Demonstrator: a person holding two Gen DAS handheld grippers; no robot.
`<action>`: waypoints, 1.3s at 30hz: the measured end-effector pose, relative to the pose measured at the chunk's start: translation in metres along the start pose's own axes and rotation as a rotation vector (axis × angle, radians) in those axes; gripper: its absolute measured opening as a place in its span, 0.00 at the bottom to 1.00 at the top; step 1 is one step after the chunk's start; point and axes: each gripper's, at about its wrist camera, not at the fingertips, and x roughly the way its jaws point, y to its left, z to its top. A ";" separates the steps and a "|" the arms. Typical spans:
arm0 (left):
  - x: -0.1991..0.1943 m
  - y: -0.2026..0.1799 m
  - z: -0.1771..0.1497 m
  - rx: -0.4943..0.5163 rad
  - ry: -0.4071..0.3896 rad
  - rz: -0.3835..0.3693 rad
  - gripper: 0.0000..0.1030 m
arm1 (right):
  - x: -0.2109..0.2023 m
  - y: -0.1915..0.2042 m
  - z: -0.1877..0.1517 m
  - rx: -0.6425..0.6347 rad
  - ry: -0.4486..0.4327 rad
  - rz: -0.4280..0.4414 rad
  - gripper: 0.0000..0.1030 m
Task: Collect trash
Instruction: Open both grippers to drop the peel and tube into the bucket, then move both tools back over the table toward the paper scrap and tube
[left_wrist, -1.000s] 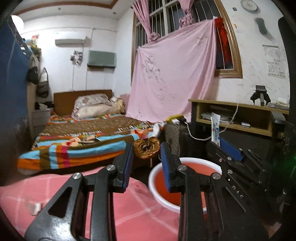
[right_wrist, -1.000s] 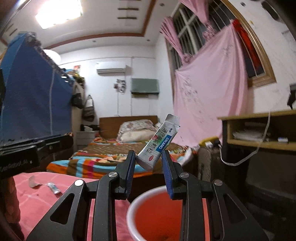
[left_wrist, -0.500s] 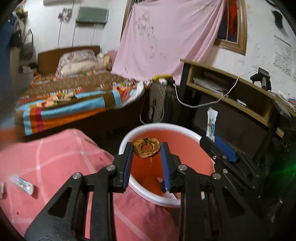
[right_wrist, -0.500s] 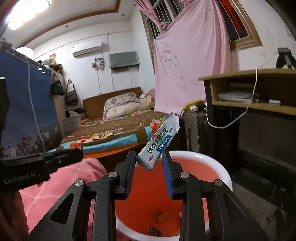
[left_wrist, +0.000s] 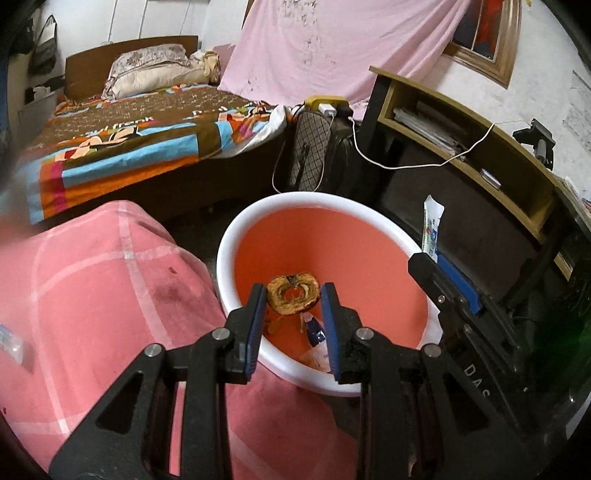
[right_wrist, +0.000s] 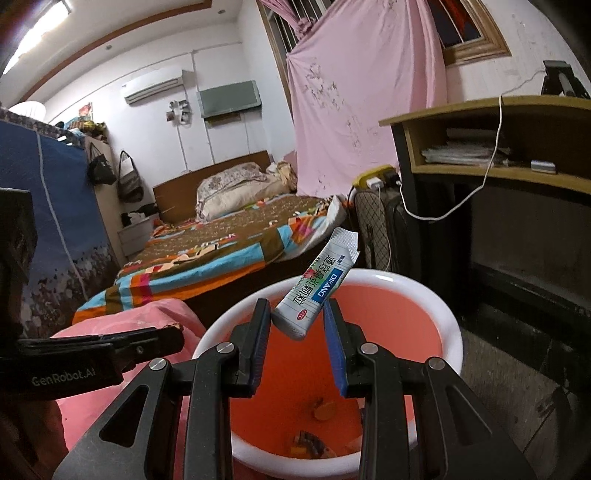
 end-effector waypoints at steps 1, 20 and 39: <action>0.001 -0.001 0.000 0.000 0.003 0.005 0.10 | 0.001 0.000 -0.001 0.002 0.011 0.001 0.27; -0.004 0.012 0.002 -0.066 -0.023 0.037 0.31 | 0.004 -0.008 -0.001 0.033 0.041 -0.024 0.43; -0.088 0.057 -0.023 -0.159 -0.238 0.126 0.65 | -0.030 0.013 0.008 0.030 -0.173 0.021 0.84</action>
